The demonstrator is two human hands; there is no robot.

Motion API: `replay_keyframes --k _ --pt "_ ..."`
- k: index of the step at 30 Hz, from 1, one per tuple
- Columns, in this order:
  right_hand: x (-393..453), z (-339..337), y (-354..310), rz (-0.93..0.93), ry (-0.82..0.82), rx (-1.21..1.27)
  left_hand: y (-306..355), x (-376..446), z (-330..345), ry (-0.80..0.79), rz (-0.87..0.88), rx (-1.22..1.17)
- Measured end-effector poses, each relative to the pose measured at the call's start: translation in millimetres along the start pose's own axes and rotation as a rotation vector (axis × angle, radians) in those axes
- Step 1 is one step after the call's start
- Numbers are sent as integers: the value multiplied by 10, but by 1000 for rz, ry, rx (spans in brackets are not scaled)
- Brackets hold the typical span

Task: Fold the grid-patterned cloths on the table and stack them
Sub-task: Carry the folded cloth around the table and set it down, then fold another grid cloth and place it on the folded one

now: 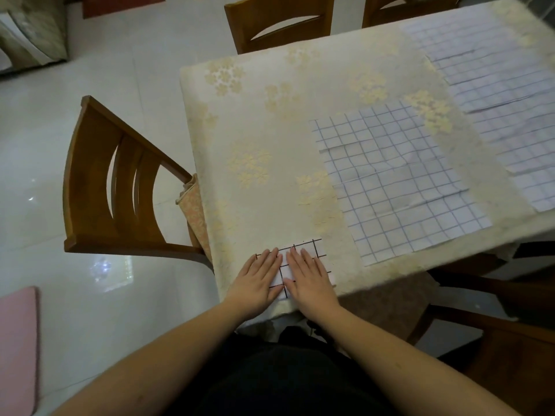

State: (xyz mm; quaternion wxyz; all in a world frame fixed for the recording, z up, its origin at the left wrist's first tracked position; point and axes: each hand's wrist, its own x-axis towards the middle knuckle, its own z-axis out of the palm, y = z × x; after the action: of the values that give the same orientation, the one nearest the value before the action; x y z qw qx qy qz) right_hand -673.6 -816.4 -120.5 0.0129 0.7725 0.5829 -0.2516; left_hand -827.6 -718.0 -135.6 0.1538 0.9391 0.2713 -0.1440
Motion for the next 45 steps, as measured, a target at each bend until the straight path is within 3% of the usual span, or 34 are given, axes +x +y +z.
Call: replay_keyframes --k 11,17,23,33,45 --pt "-227 -13 627 237 47 -107 -323 17 -90 -97 66 112" --pt "-250 -200 345 505 243 136 -449 186 -424 -84 144 51" --pt "-322 -310 19 651 398 365 -502 403 -741 -91 276 -35" --pt "-575 -289 -139 738 434 512 -254 793 -1115 -96 399 -147" --pt "-570 -474 509 736 416 567 358 1463 -1267 -76 441 -208"
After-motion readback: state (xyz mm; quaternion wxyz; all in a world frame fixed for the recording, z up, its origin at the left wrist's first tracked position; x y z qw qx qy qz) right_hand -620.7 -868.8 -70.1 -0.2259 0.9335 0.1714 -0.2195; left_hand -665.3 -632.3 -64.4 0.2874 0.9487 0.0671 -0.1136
